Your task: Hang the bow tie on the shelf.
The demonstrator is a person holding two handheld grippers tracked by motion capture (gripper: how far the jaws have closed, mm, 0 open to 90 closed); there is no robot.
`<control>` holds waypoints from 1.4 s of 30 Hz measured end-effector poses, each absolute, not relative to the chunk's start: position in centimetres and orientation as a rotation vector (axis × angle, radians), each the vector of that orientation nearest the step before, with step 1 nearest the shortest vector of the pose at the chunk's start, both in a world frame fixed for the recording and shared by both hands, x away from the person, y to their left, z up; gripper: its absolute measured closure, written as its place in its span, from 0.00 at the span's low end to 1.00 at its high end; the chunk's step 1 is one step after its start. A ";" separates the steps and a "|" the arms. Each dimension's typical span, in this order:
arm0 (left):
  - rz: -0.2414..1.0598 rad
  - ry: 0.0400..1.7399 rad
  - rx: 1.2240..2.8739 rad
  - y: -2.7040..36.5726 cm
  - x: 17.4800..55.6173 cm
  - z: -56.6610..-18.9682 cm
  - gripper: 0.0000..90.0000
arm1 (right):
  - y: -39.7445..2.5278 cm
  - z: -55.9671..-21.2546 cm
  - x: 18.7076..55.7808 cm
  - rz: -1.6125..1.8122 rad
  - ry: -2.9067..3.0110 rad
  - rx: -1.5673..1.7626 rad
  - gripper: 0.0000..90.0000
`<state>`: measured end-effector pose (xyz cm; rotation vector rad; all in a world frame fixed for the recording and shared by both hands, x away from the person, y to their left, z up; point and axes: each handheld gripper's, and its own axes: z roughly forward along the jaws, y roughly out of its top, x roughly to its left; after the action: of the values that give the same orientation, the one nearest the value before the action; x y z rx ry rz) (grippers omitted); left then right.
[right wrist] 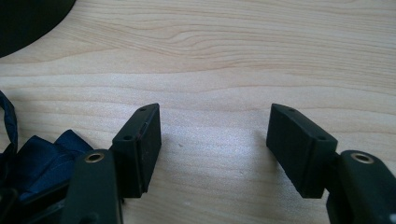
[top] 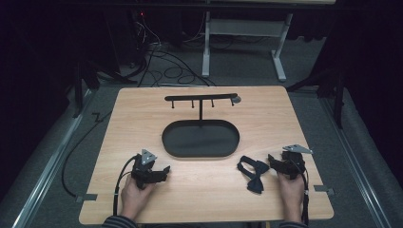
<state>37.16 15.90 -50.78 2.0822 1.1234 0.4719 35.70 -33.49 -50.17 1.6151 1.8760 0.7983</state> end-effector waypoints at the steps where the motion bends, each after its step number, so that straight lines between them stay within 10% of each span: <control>1: 0.472 1.124 2.082 15.9 37.2 -50.8 0.22 | -33.5 -50.2 35.7 0.799 1.876 1.615 0.41; 31: 0.470 1.126 2.083 15.9 37.2 -50.8 0.22 | -33.5 -50.2 35.7 0.800 1.882 1.612 0.39; 42: 0.468 1.127 2.081 15.9 37.2 -50.8 0.22 | -33.5 -49.2 35.2 0.900 1.865 1.661 0.54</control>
<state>37.16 15.89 -50.77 2.0812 1.1268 0.4684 35.22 -33.49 -49.19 1.6606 1.8649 0.9005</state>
